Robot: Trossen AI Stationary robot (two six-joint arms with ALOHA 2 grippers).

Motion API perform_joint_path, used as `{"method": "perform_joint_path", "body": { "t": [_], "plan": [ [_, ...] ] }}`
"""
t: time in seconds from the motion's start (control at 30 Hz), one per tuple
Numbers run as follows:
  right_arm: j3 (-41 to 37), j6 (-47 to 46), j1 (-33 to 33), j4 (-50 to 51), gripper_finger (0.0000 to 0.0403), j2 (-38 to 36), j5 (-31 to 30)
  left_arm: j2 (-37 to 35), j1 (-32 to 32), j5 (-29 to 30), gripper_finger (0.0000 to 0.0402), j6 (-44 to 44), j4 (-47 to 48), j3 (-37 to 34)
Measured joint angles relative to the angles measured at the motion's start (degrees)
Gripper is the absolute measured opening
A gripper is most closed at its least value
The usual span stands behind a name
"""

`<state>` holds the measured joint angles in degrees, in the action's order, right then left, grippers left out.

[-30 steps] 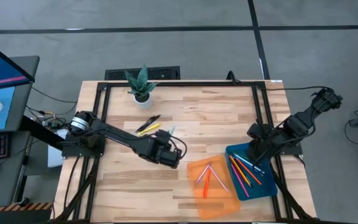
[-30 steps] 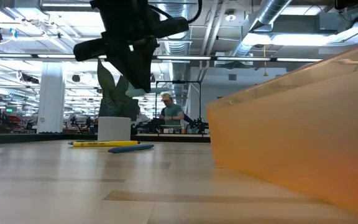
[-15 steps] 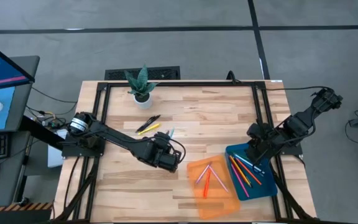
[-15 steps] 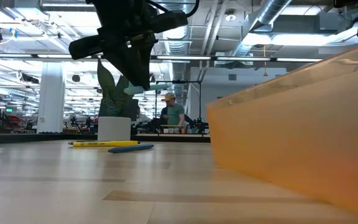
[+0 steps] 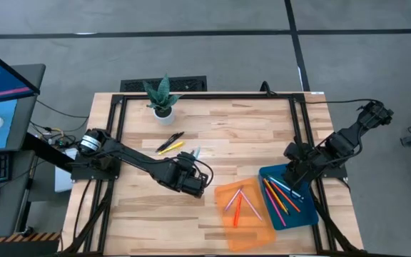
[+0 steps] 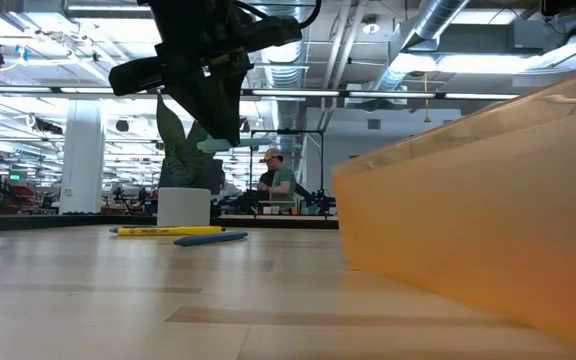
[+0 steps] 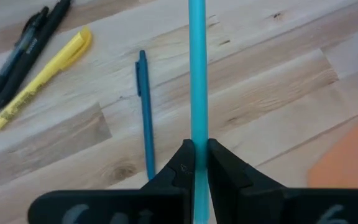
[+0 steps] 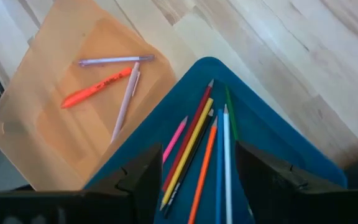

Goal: Sort pens & pencils
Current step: Put the light blue pen into the orange bin

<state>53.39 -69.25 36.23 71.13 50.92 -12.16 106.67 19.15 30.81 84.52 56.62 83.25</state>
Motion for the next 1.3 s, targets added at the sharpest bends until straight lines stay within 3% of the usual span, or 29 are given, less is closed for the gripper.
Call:
{"method": "perform_joint_path", "body": {
  "t": [1.3],
  "plan": [
    [0.0,-2.8,0.0,-0.1,0.0221,0.0,0.3,0.0,0.1,0.9,0.0011,-0.8,-4.2,0.0]
  ]
}}
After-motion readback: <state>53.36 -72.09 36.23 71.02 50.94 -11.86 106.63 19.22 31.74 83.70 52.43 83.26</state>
